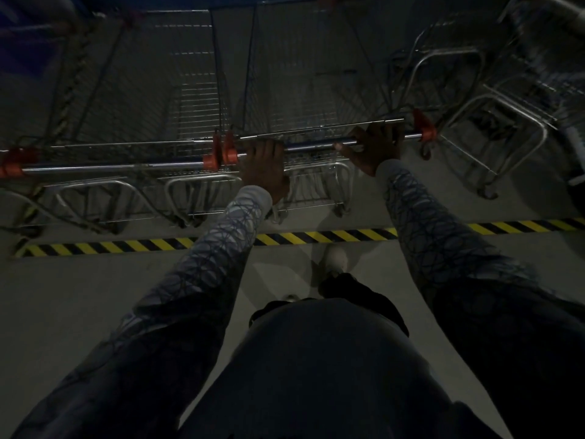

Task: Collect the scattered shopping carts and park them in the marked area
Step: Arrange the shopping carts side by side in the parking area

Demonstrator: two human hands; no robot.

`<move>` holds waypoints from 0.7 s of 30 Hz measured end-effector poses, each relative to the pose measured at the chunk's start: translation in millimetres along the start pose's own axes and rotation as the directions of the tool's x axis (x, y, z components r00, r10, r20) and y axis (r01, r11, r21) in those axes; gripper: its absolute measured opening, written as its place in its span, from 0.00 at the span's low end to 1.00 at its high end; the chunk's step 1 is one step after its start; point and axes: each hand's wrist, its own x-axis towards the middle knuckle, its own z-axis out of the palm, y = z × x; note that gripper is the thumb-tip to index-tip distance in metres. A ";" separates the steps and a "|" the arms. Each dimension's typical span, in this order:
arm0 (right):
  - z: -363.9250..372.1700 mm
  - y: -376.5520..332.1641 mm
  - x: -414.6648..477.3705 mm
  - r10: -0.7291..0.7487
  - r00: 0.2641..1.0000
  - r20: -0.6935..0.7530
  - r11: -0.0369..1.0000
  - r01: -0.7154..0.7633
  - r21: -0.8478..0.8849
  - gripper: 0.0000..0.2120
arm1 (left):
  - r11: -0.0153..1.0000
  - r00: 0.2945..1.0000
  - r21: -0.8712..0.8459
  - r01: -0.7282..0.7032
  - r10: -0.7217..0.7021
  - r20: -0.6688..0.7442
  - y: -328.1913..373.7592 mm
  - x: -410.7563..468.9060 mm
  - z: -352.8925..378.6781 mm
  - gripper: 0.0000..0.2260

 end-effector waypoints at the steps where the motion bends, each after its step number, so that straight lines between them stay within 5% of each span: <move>1: -1.1 -0.5 -0.7 0.001 1.000 -0.001 1.000 -0.001 0.002 0.43 | 1.000 1.000 -0.012 -0.021 0.021 -0.015 3.0 -1.7 -1.2 0.32; 7: -5.9 -2.0 -4.3 0.000 1.000 -0.016 1.000 0.001 0.018 0.46 | 0.999 0.999 -0.033 -0.021 0.019 -0.035 -18.2 9.1 -12.9 0.28; 14: 1.5 2.8 0.5 -0.003 1.000 0.027 1.000 0.003 0.005 0.33 | 0.982 0.987 0.178 0.071 -0.095 0.130 -77.5 25.6 -19.8 0.26; 21: 2.9 5.6 0.6 0.002 1.000 0.014 0.999 -0.002 0.046 0.41 | 0.975 0.996 0.224 -0.014 -0.006 0.091 -81.6 24.7 -20.6 0.23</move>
